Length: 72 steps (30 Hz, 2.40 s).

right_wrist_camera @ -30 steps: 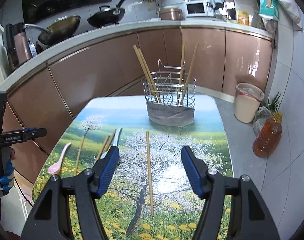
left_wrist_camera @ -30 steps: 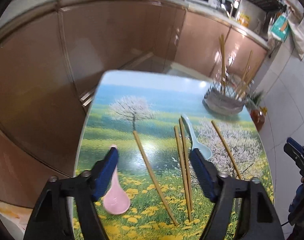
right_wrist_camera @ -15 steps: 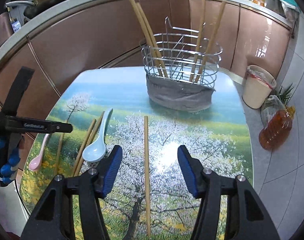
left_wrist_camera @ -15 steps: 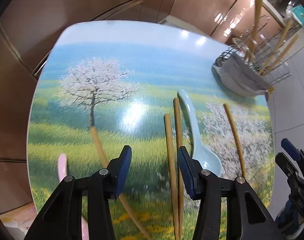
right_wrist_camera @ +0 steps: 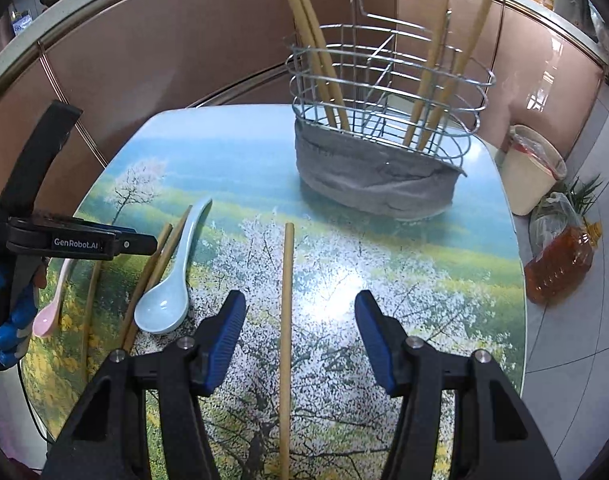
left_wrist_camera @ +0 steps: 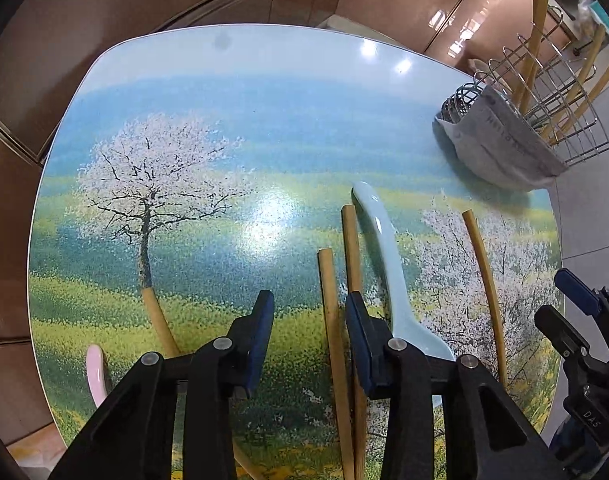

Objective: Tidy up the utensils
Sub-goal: 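Close the left tool on a bamboo chopstick while the right tool grasps another, then lift both chopsticks and carry them over the wire holder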

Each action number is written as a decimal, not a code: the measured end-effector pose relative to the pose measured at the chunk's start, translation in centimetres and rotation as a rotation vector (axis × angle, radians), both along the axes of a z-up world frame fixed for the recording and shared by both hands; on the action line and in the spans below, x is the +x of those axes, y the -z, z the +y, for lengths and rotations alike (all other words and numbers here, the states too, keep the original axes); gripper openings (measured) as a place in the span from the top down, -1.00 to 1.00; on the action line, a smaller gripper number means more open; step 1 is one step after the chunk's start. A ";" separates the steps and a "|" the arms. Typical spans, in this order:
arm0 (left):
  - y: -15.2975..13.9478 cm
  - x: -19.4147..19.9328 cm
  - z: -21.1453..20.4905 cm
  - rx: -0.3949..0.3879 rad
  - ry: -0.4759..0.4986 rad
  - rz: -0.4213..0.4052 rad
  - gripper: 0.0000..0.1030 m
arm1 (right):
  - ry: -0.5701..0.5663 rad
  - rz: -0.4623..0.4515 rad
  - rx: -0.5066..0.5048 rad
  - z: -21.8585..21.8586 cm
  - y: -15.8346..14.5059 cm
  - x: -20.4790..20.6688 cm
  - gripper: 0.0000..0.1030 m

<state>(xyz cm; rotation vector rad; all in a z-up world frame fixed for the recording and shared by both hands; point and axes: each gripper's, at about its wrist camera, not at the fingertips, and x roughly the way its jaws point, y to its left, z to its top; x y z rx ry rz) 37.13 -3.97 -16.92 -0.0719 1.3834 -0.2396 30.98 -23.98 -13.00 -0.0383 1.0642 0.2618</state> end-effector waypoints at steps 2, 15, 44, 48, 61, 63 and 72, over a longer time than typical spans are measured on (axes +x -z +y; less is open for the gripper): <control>0.2 0.1 0.0 0.000 0.002 0.002 0.30 | -0.005 0.008 -0.008 0.2 0.3 0.3 -0.04; 0.5 0.6 0.0 0.040 0.027 0.013 0.56 | -0.060 0.126 -0.087 2.0 2.5 3.6 0.35; 0.8 1.1 0.6 -0.015 -0.048 0.023 0.89 | -0.137 0.249 -0.156 7.5 4.6 6.2 0.88; -1.0 -0.4 1.3 -0.041 -0.065 -0.043 0.89 | -0.137 0.182 -0.110 6.5 3.0 3.5 0.88; -8.3 -7.5 2.9 -0.106 -0.080 -0.219 0.89 | -0.089 -0.037 0.024 1.6 -4.3 -6.5 0.88; -9.5 -8.6 3.4 -0.117 -0.083 -0.241 0.89 | -0.084 -0.069 0.039 1.1 -5.5 -7.7 0.88; -18.8 -11.5 3.5 -0.183 -0.068 -0.409 0.90 | -0.051 -0.253 0.055 -0.1 -14.2 -10.7 0.88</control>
